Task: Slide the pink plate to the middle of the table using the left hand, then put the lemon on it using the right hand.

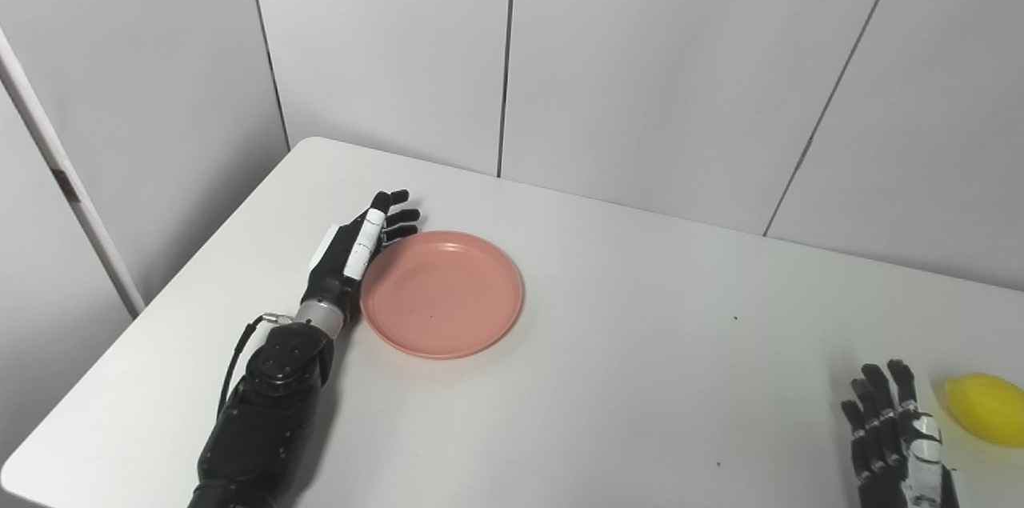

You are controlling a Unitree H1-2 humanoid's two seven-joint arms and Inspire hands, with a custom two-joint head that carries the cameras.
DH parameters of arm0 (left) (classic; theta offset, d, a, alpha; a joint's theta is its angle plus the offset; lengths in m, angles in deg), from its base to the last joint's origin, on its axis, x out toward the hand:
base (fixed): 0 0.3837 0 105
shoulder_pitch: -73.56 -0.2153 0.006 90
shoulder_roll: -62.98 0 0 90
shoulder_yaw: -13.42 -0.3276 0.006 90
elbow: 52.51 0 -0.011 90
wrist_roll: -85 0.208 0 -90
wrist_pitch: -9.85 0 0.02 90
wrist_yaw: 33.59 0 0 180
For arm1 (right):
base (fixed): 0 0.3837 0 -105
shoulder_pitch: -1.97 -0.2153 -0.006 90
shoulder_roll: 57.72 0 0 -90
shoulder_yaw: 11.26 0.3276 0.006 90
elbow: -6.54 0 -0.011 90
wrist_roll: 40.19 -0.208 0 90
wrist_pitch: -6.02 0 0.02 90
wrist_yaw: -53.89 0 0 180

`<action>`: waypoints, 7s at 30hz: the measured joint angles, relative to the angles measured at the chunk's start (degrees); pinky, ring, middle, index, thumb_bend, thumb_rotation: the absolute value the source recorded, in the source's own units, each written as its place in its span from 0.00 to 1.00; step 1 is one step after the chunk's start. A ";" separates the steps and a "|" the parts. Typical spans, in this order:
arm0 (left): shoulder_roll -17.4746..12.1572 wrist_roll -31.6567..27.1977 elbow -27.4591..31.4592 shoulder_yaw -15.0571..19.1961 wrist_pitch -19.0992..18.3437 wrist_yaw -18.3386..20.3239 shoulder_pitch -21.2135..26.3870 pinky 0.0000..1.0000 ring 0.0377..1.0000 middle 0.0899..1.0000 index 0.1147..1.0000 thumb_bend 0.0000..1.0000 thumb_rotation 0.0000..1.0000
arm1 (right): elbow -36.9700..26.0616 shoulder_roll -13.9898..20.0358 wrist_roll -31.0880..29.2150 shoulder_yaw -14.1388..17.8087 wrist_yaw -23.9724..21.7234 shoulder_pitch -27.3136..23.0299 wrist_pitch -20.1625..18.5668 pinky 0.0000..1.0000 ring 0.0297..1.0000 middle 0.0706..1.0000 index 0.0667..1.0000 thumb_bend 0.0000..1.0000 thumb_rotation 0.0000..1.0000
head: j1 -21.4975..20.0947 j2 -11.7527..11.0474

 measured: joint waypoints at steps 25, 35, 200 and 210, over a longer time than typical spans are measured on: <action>5.71 4.12 4.18 -4.26 -2.42 -3.07 -0.70 0.80 0.77 0.78 0.80 0.86 1.00 | -0.14 -0.55 0.34 -0.22 0.18 0.03 0.00 1.00 0.98 0.95 0.98 0.68 0.93 | -0.44 0.17; 7.73 6.18 5.45 -5.72 -3.68 -3.12 -0.81 0.77 0.78 0.77 0.83 0.80 1.00 | -0.14 -0.69 0.43 -0.24 0.25 0.02 0.01 1.00 0.97 0.94 0.98 0.67 0.94 | -0.88 0.35; 10.54 -0.53 4.16 -6.85 -6.19 5.86 0.69 0.87 0.83 0.81 0.92 0.72 1.00 | 2.81 24.15 73.97 -3.77 10.95 -18.53 -7.88 0.53 0.64 0.69 0.70 0.97 0.52 | -37.00 -1.76; 10.32 -0.53 4.46 -7.16 -6.63 5.95 0.64 0.85 0.83 0.81 0.92 0.72 1.00 | 10.35 25.12 71.80 -3.59 12.51 -19.69 -9.44 0.51 0.63 0.68 0.70 0.97 0.53 | -36.74 -1.58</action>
